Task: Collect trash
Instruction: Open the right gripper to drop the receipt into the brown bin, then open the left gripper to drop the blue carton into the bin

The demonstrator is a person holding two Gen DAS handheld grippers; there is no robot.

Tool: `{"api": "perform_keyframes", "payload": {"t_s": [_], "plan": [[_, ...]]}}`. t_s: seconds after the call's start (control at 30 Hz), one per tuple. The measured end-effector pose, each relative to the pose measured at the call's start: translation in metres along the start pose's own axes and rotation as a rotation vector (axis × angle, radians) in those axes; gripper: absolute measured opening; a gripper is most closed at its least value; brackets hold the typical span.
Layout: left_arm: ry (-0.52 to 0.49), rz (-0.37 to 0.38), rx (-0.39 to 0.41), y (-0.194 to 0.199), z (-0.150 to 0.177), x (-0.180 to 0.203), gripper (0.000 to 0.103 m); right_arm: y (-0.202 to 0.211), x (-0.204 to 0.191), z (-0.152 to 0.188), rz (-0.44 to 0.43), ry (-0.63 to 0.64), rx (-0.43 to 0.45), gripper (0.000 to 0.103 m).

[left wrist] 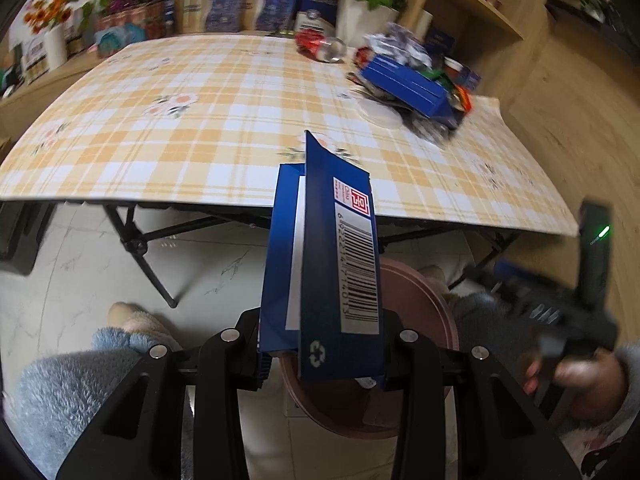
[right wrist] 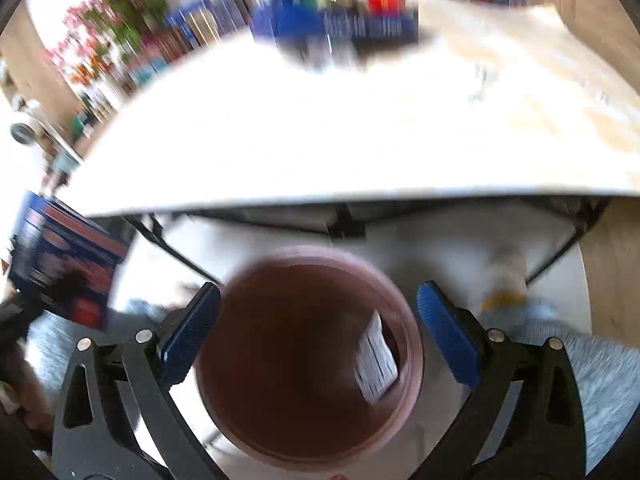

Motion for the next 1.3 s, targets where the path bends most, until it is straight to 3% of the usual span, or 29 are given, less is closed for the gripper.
{"api": "perform_keyframes", "payload": {"t_s": [0.1, 0.23, 0.3, 0.4, 0.53, 0.7, 0.8, 1.0, 1.3], "plan": [[-0.075, 0.041, 0.01, 0.001, -0.005, 0.018, 0.037, 0.029, 0.003, -0.011, -0.021, 0.033, 0.124, 0.097], [-0.152, 0.122, -0.015, -0.008, -0.01, 0.04, 0.037, 0.064, 0.005, -0.016, 0.029, 0.127, 0.286, 0.097], [-0.216, 0.154, -0.031, -0.018, -0.007, 0.052, 0.037, 0.081, 0.012, -0.013, 0.029, 0.119, 0.365, 0.097], [-0.282, 0.17, -0.081, -0.041, 0.003, 0.065, 0.037, 0.087, 0.02, -0.01, 0.031, 0.073, 0.417, 0.097], [-0.293, 0.168, -0.17, -0.08, 0.016, 0.066, 0.037, 0.067, 0.026, -0.016, 0.074, 0.067, 0.348, 0.097], [-0.218, 0.17, -0.289, -0.113, 0.025, 0.052, 0.037, 0.051, 0.023, -0.01, 0.114, 0.091, 0.281, 0.097], [-0.225, 0.154, -0.308, -0.117, 0.027, 0.053, 0.037, 0.048, 0.02, -0.009, 0.154, 0.109, 0.272, 0.097], [-0.271, 0.142, -0.322, -0.118, 0.032, 0.06, 0.037, 0.046, 0.025, -0.009, 0.153, 0.09, 0.261, 0.097], [-0.178, 0.105, -0.362, -0.126, 0.032, 0.037, 0.038, 0.045, 0.027, -0.008, 0.15, 0.083, 0.253, 0.097]]}}
Point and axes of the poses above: each gripper's, at about its wrist camera, not at the fingertips, and y roughly against the way its jaws point, x to its right, z to its underside, the point moved 2 cm from there along -y, roughly the way its jaws point, and after that the axes turned 5 degrees about z, right-handed, at the moved point
